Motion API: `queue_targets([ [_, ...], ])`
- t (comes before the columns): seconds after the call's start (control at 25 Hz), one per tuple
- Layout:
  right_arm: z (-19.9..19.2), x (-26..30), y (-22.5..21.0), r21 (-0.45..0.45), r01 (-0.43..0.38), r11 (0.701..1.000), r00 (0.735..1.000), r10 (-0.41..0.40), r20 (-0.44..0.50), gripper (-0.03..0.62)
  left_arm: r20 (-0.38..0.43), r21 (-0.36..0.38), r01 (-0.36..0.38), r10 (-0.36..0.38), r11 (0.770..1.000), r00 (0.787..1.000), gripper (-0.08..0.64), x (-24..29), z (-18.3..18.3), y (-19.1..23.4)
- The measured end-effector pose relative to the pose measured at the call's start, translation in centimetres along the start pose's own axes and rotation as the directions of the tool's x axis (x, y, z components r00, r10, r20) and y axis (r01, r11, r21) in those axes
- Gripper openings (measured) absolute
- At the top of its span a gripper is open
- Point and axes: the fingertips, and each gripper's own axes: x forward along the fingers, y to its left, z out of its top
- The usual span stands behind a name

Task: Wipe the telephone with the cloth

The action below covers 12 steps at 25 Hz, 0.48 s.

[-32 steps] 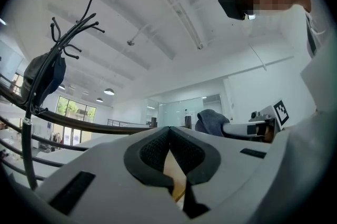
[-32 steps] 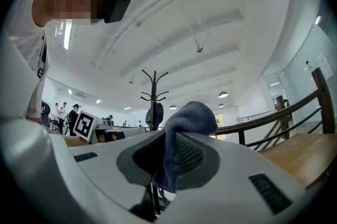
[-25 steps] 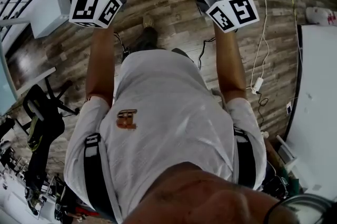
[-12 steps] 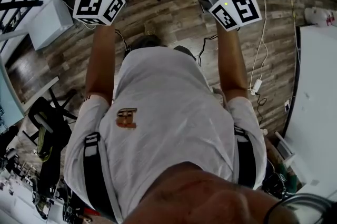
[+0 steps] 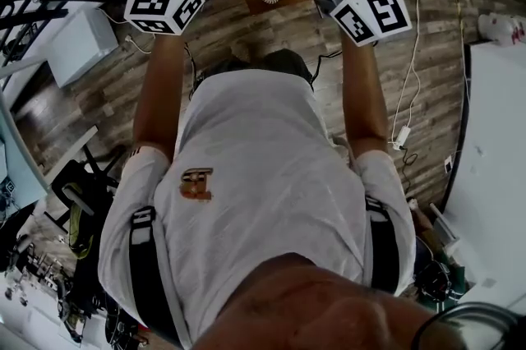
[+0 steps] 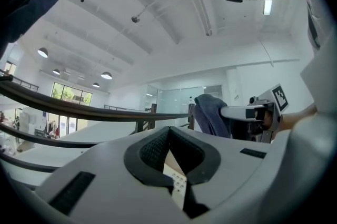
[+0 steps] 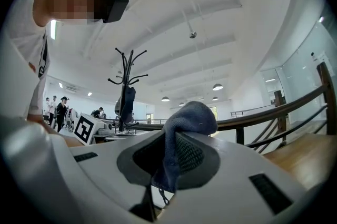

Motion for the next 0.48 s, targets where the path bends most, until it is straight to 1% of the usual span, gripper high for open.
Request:
queue_targets([
  [0.24, -1.3, 2.3, -1.7, 0.003, -0.024, 1.000, 0.999, 0.024, -0.046, 0.060, -0.049, -0.028, -0.023, 0.021, 0.999, 0.999, 0.017, 2.2, -1.7, 2.0],
  [0.48, -1.8, 4.7, -3.5, 0.009, -0.093, 0.996, 0.992, 0.093, -0.087, 0.060, -0.104, -0.052, -0.083, 0.077, 0.995, 0.992, 0.017, 4.0, -3.0, 3.4],
])
